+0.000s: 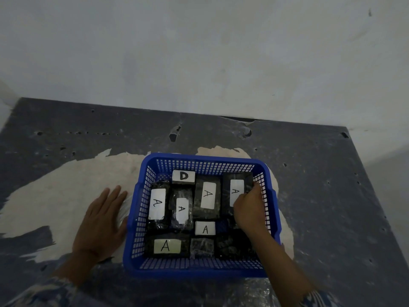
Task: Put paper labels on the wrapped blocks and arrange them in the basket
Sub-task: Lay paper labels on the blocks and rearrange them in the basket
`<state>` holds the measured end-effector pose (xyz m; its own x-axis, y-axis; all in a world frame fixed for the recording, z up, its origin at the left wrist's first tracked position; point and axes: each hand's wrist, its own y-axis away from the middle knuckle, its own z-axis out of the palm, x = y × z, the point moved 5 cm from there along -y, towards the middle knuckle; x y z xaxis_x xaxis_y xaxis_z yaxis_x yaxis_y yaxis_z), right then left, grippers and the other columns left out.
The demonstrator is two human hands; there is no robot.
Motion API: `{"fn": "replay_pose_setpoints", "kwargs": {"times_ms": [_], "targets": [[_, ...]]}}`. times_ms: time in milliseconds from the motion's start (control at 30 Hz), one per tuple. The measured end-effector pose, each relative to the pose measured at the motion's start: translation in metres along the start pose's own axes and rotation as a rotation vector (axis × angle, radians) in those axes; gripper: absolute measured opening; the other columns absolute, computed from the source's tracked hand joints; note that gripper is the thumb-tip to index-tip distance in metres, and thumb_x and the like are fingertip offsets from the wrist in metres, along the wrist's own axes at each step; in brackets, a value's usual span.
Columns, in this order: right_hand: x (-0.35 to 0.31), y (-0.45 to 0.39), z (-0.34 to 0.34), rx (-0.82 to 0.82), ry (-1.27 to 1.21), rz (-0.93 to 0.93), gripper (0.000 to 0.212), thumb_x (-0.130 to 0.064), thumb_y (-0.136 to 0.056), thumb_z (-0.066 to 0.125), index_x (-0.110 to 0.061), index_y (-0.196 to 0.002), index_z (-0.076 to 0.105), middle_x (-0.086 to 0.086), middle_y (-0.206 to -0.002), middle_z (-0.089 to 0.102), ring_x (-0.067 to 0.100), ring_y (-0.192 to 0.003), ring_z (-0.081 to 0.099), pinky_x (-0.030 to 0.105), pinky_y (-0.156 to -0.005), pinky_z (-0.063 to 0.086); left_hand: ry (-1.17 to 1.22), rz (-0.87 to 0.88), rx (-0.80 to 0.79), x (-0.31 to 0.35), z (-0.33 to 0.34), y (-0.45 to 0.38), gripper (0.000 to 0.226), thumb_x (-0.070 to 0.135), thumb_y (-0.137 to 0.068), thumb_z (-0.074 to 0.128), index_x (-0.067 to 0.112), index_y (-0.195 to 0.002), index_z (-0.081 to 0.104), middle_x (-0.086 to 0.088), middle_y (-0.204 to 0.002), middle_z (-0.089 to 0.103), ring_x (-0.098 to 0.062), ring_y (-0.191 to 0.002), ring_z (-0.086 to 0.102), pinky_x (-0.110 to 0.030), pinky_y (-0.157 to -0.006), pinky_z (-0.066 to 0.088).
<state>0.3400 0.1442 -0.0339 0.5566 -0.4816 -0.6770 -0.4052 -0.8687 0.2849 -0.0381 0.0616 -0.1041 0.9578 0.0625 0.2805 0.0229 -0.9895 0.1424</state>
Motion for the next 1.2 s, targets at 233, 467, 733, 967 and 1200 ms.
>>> {"fn": "replay_pose_setpoints", "kwargs": {"times_ms": [233, 467, 733, 967, 1200], "targets": [[0.003, 0.018, 0.002, -0.045, 0.174, -0.236, 0.071, -0.011, -0.099, 0.052, -0.014, -0.158, 0.013, 0.006, -0.16, 0.027, 0.019, -0.137, 0.041, 0.029, -0.106, 0.039, -0.01, -0.003, -0.008, 0.0, 0.0, 0.001, 0.084, 0.065, -0.088, 0.035, 0.02, -0.159, 0.03, -0.004, -0.169, 0.021, -0.022, -0.158, 0.009, -0.05, -0.124, 0.02], [0.003, 0.02, 0.004, -0.101, 0.338, -0.421, 0.059, -0.013, -0.096, 0.057, -0.017, -0.152, 0.035, 0.009, -0.156, 0.034, 0.023, -0.139, 0.037, 0.037, -0.114, 0.037, -0.013, -0.008, -0.006, 0.0, 0.0, 0.0, 0.085, 0.065, -0.087, 0.037, 0.018, -0.158, 0.031, -0.006, -0.168, 0.022, -0.024, -0.157, 0.01, -0.051, -0.124, 0.02], [-0.001, 0.014, 0.01, -0.124, 0.476, -0.507, 0.048, -0.013, -0.097, 0.052, -0.019, -0.145, 0.047, 0.011, -0.151, 0.041, 0.029, -0.136, 0.037, 0.045, -0.11, 0.043, -0.008, -0.007, -0.017, -0.003, 0.001, 0.0, 0.086, 0.065, -0.087, 0.037, 0.019, -0.16, 0.028, -0.004, -0.169, 0.019, -0.022, -0.158, 0.007, -0.05, -0.125, 0.018], [0.002, 0.007, 0.016, -0.308, 0.701, -0.427, 0.067, -0.018, -0.095, 0.055, -0.023, -0.155, 0.027, 0.011, -0.164, 0.016, 0.035, -0.145, 0.022, 0.043, -0.114, 0.034, 0.006, -0.007, -0.017, 0.005, -0.005, 0.0, 0.09, 0.065, -0.084, 0.034, 0.016, -0.159, 0.029, -0.007, -0.168, 0.021, -0.024, -0.157, 0.009, -0.051, -0.125, 0.019], [-0.031, -0.031, -0.024, -0.661, 0.571, -0.332, 0.057, -0.008, -0.101, 0.042, -0.023, -0.154, 0.031, 0.008, -0.157, 0.038, 0.029, -0.136, 0.043, 0.037, -0.107, 0.039, 0.01, -0.01, -0.019, 0.0, -0.002, 0.001, 0.091, 0.067, -0.084, 0.033, 0.018, -0.16, 0.027, -0.006, -0.169, 0.021, -0.023, -0.157, 0.009, -0.049, -0.125, 0.018]]}}
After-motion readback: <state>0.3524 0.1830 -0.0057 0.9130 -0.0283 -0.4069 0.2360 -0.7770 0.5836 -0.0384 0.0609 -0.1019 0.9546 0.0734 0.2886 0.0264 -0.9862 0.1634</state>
